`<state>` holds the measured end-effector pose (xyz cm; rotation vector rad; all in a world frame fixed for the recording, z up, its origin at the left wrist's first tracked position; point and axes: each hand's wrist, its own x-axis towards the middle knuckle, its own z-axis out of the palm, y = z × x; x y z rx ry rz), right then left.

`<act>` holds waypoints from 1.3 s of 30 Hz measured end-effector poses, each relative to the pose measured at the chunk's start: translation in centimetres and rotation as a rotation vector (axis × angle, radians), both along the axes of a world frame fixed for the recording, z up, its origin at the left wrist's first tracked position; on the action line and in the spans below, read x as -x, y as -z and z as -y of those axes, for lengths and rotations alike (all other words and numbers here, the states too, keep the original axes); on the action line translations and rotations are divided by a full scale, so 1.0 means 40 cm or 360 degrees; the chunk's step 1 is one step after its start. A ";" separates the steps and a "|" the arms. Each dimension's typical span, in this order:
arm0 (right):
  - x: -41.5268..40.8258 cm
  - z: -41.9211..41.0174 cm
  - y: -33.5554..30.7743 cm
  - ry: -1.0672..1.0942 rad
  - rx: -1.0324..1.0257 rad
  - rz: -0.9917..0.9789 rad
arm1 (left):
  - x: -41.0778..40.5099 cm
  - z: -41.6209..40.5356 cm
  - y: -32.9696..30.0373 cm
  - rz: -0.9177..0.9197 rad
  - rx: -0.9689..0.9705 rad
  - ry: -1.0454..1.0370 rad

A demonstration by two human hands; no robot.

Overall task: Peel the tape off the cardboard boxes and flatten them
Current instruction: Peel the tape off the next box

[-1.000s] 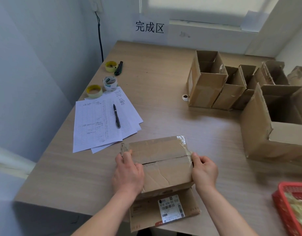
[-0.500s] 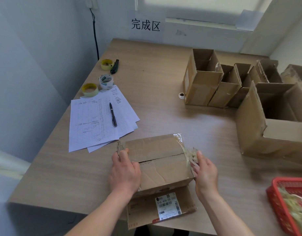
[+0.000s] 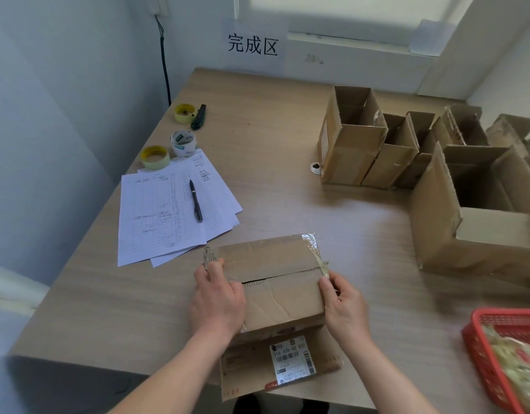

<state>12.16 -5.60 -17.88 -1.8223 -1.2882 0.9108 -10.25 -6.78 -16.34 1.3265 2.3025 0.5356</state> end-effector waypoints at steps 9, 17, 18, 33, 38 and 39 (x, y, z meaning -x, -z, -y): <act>-0.030 0.006 0.004 0.0106 -0.0055 -0.0386 | 0.001 0.002 0.000 -0.0003 -0.0022 0.0003; 0.001 0.061 0.031 -0.0199 0.0022 -0.0275 | -0.001 -0.001 -0.002 -0.0023 -0.0008 0.0034; 0.003 0.064 0.031 -0.0205 0.0018 -0.0305 | -0.001 -0.001 -0.003 -0.0022 -0.0003 0.0029; -0.026 0.066 0.032 -0.0001 0.0043 -0.0720 | 0.004 -0.004 -0.002 0.0002 -0.0005 0.0068; -0.025 0.088 0.026 -0.0307 0.0092 -0.0387 | 0.005 -0.007 0.000 -0.0011 -0.0008 0.0074; -0.024 0.090 0.028 -0.0330 0.0100 -0.0341 | 0.004 -0.007 -0.001 -0.0017 -0.0007 0.0085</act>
